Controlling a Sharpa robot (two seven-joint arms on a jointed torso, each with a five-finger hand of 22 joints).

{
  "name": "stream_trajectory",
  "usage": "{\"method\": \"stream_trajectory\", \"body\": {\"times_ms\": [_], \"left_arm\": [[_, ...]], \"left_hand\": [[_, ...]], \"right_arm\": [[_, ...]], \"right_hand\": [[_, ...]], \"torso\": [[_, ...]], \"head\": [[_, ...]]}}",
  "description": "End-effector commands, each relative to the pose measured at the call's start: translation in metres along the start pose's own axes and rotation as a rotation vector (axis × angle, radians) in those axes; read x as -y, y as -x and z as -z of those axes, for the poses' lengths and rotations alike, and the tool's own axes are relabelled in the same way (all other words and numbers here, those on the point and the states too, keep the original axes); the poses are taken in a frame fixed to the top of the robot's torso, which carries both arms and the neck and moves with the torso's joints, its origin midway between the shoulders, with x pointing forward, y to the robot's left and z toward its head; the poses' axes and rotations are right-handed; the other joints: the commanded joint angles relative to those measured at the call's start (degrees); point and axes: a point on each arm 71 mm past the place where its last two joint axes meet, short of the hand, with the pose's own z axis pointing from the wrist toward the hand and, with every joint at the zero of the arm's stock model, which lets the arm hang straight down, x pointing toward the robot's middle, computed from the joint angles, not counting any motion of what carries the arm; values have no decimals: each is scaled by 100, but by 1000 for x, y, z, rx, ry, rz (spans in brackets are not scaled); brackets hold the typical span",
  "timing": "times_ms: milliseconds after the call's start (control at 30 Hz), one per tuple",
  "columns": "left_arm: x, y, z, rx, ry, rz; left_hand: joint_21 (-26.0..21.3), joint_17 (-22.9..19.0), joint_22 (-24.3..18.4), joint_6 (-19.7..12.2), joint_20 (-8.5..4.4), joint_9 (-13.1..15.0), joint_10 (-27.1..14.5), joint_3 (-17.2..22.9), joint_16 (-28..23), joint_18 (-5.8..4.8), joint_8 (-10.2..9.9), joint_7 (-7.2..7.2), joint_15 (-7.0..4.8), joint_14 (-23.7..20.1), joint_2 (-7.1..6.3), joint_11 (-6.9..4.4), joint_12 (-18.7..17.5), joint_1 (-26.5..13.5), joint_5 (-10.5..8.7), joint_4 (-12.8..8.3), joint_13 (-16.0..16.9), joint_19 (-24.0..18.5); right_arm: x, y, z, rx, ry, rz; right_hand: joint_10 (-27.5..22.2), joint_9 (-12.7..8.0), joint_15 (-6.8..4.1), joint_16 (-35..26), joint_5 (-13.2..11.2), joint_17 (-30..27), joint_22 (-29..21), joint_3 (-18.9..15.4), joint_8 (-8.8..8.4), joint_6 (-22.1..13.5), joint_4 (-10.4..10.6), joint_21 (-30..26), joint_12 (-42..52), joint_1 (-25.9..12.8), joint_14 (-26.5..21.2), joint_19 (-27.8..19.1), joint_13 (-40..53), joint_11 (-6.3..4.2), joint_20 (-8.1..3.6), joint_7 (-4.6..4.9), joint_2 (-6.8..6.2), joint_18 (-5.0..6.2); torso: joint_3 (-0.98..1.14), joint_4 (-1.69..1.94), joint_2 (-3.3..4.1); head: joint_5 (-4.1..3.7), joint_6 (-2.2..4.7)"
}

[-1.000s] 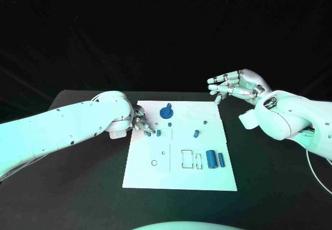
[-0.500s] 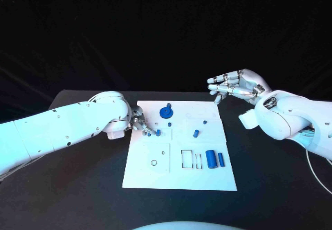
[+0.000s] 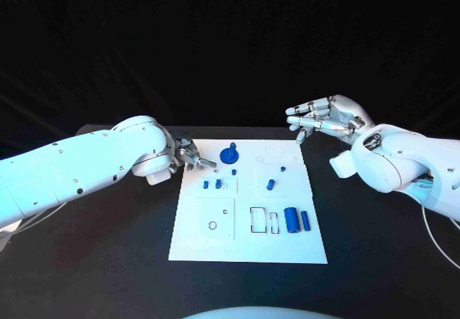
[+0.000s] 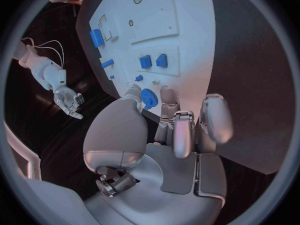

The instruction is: Assemble the parts on the task board

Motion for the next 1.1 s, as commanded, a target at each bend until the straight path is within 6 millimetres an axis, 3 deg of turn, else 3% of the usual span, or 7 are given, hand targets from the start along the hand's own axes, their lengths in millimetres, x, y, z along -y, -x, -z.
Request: {"method": "stream_trajectory", "body": {"times_ms": [33, 133, 267, 400, 600, 933, 1100], "left_arm": [[14, 0, 2, -23, -179, 160], [23, 2, 1, -5, -281, 174], [35, 0, -2, 65, -406, 118], [46, -9, -6, 141, -536, 32], [58, -21, -9, 216, -641, -98], [68, -32, -18, 261, -604, -302], [69, -36, -23, 246, -556, -354]], "left_hand": [[-2488, -1007, -1831, -569, 200, -230, -1016, -15, -1710, 418, -275, 288, 285, -722, 131, 291, -791, 331, -7, -46, -534, -1290], [-3105, -2375, -2232, -878, 408, -475, -1518, -29, -3143, 405, -452, 534, 491, -1730, 78, 534, -1248, 832, -8, -108, -953, -1609], [-3818, -3049, -2797, -765, 658, -1089, -1689, 29, -3807, 451, -819, 632, 611, -2138, 22, 648, -1808, 1785, -102, -392, -1742, -1708], [-3943, -3256, -2954, -453, 511, -1509, -1489, 318, -3875, 507, -1098, 509, 532, -2061, 4, 575, -2109, 2576, -14, -766, -2276, -1510], [-3923, -3582, -2970, 204, 405, -2202, -921, 695, -3961, 510, -1702, 439, 466, -1805, -188, 520, -2768, 2808, -4, -875, -3298, -1283], [-3624, -2559, -2819, 626, 368, -2579, -597, 752, -2636, 503, -2057, 377, 391, -822, -385, 468, -3038, 2460, -20, -766, -3838, -675], [-2613, -1744, -2004, 828, 327, -2689, -469, 766, -1814, 346, -2151, 342, 359, -424, -372, 432, -3070, 2401, -32, -740, -3991, -217]], "right_arm": [[-1, -2, 0, -17, 10, -3], [0, -2, 0, -17, 9, -3], [0, -2, -1, -18, 9, -3], [0, -3, -1, -18, 8, -3], [0, -3, -1, -18, 7, -3], [0, -4, -2, -21, 8, -4], [0, -4, -2, -22, 8, -4]], "right_hand": [[-31, -1, 5, -24, 32, 10, -5, -24, -3, -45, -4, -32, -35, -10, -43, 18, -5, 12, 16, -10, 5, 29], [-31, -1, 5, -24, 32, 10, -5, -24, -3, -45, -4, -32, -35, -10, -43, 18, -5, 12, 16, -10, 5, 29], [-33, -1, 7, -25, 37, 11, -8, -31, -3, -48, 3, -37, -35, -12, -45, 18, -5, 13, 18, -9, 8, 29], [-33, -1, 6, -26, 42, 12, -10, -31, -3, -48, 3, -40, -33, -5, -46, 19, -4, 11, 18, -10, 14, 30], [-33, -1, 4, -26, 46, 13, -12, -30, -2, -48, 2, -44, -32, 6, -45, 21, -4, 8, 18, -12, 19, 31], [-34, 0, 2, -26, 50, 15, -14, -29, -1, -48, -2, -47, -31, 20, -45, 23, -4, 6, 18, -14, 26, 32], [-34, 0, 2, -26, 50, 15, -14, -29, -1, -48, -2, -47, -31, 20, -45, 23, -4, 6, 18, -14, 26, 32]], "torso": [[-2, -3, 1], [-3, 7, 1], [-1, 13, -9], [-6, 0, 2], [0, -4, 2], [5, 7, -2], [3, 1, 0]], "head": [[-15, 10], [-41, 22], [-58, 31], [-74, 63], [-104, 71], [-108, 82], [-104, 89]]}}
